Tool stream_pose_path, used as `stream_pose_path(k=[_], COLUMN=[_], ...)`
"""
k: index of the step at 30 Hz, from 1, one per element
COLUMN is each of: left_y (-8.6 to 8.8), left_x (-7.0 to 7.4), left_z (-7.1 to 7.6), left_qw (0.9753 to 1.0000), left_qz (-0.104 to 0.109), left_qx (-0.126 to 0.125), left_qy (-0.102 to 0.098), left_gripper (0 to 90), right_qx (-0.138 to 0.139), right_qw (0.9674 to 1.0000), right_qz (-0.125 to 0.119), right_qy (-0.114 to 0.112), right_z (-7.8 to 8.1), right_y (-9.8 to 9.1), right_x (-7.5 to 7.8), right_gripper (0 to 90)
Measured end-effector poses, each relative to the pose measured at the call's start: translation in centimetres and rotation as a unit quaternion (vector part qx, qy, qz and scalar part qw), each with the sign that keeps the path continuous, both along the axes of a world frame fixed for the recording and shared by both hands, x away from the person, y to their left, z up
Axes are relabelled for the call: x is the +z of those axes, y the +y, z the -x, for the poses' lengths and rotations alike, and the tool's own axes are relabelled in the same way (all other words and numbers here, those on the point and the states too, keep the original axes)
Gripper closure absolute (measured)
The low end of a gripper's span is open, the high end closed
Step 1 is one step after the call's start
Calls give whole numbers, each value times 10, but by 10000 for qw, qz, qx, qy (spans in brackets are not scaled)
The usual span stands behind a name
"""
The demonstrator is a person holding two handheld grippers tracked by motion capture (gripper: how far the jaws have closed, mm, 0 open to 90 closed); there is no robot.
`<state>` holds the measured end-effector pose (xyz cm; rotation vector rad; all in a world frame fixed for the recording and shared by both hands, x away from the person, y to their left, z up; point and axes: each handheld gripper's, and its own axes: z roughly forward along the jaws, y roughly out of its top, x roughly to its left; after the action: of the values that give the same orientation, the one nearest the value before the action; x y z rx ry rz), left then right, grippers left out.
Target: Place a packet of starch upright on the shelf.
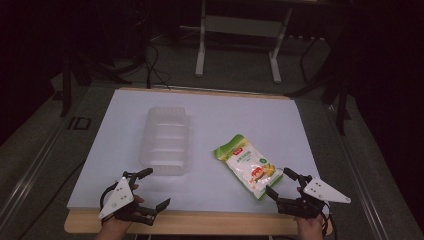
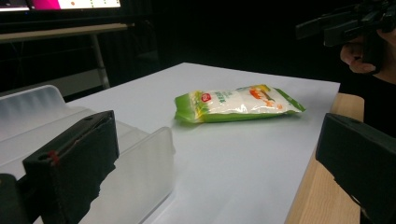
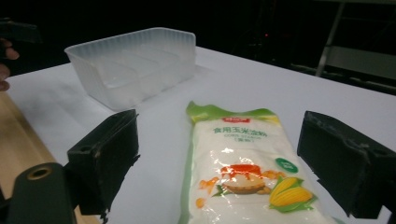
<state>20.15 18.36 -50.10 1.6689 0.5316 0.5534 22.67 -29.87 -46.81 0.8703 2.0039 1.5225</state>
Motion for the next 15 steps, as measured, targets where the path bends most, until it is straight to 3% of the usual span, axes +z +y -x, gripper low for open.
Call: stream_pose_path(k=[7, 15], left_y=[-1, -3], left_x=[0, 0], left_z=[1, 1], left_qw=[10000, 10000], left_qz=[-56, -81], left_qx=[-18, -49], left_qy=[-10, -33], left_gripper=[0, 0], right_qx=[-9, 168], right_qw=[10000, 9998], right_qz=[-5, 69], right_qy=[44, 79], right_z=[1, 2], right_y=[1, 5], right_x=[0, 0], right_gripper=[124, 124])
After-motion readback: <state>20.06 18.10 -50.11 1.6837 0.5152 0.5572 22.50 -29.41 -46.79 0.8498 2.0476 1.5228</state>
